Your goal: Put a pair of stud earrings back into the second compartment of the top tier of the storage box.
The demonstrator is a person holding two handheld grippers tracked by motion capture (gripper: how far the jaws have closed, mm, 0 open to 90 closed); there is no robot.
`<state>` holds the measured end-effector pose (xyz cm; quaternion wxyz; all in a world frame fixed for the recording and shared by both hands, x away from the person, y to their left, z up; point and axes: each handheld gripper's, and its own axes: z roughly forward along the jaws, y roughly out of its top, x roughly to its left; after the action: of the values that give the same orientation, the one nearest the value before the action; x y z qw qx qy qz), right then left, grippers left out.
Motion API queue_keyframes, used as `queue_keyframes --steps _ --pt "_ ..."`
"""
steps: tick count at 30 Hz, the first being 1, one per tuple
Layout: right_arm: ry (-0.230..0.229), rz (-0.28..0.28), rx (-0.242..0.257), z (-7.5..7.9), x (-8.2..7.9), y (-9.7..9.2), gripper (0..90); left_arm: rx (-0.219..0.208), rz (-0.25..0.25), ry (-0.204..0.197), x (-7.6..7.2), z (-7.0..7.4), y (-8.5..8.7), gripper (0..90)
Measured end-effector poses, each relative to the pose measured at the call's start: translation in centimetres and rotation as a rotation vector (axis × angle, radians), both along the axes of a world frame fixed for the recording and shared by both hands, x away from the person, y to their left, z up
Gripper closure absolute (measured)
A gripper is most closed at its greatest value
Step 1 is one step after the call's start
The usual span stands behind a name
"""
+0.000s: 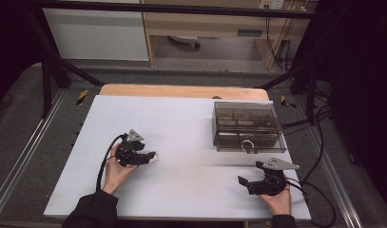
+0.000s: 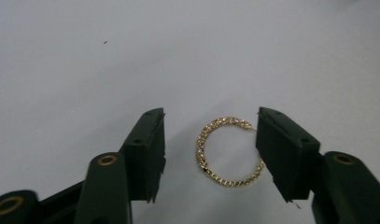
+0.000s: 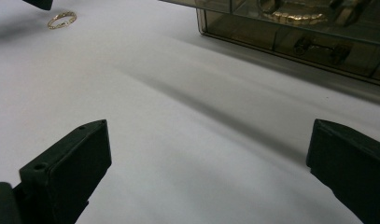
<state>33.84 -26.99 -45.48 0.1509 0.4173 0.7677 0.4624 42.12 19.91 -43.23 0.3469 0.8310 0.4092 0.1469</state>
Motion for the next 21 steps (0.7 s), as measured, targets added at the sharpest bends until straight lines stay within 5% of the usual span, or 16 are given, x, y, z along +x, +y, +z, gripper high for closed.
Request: queue_keyframes --steps 6,21 --pt "0.002 -0.001 -0.002 0.0 0.0 0.0 0.5 0.013 0.000 0.033 0.4 -0.8 -0.2 58.1" --pt "0.002 0.002 -0.005 -0.1 0.1 0.0 0.5 0.032 0.008 0.018 0.5 -1.2 -0.4 77.8"
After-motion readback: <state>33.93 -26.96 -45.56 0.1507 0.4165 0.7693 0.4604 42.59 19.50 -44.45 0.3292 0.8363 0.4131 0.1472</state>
